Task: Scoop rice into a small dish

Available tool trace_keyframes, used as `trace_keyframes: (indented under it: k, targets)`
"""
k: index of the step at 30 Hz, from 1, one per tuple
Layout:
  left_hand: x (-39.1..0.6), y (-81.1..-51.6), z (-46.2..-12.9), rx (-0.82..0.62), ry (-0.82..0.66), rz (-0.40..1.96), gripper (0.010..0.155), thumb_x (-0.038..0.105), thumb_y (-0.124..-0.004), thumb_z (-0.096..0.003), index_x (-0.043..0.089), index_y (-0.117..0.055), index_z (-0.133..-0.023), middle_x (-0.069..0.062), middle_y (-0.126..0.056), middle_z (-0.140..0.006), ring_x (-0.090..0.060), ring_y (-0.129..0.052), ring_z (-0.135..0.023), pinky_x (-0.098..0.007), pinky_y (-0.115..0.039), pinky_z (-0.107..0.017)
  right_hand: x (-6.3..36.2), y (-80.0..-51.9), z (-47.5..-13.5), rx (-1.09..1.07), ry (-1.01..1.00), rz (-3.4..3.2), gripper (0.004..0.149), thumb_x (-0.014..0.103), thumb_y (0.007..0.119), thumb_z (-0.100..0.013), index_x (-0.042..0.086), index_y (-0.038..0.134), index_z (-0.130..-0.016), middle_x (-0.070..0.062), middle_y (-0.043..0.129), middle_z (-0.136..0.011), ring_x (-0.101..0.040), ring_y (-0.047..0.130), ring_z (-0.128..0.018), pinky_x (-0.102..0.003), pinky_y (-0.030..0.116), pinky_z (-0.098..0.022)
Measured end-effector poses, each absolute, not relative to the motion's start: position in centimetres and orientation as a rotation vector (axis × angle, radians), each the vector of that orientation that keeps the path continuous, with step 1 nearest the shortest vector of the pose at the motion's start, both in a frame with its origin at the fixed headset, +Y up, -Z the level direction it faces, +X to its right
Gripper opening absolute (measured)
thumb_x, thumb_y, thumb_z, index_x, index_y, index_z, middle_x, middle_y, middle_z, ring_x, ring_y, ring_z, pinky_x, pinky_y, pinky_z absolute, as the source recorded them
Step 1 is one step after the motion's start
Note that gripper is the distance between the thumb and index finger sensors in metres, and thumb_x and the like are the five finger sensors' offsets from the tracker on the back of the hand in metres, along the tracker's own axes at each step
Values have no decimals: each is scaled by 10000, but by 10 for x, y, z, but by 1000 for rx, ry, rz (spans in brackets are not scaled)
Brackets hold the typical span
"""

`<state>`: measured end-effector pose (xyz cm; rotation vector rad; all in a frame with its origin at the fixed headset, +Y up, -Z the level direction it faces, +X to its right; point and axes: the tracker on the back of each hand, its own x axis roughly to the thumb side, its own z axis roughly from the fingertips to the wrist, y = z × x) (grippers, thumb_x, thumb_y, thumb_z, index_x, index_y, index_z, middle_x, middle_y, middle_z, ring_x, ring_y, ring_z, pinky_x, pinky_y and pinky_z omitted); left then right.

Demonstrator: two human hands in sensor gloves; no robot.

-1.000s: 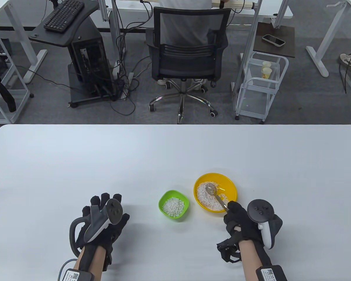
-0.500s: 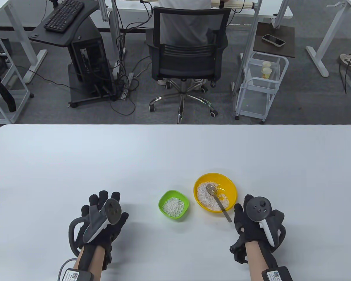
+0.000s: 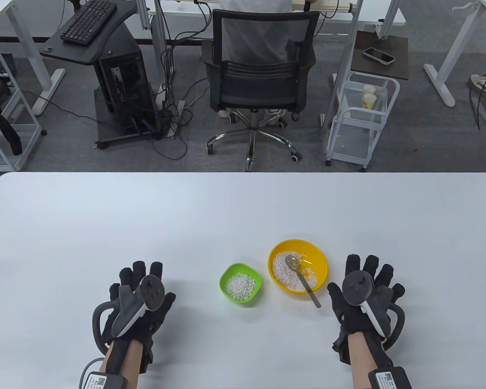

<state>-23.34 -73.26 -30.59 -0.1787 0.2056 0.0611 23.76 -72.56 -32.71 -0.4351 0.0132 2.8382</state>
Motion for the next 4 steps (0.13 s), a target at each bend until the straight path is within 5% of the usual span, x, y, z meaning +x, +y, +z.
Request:
trace_keyframes:
  k: [4]
  targets:
    - [-234, -732, -305, -170, 206, 68, 776, 662, -614, -462, 469, -202, -1090, 31, -231, -1273, -314, -264, -1177, -582, -348, -852, 234, -728, -329, -412, 37, 2846, 790, 490, 701, -595, 257, 163, -1125, -171, 18, -1182, -512, -66, -987, -740, 29, -611]
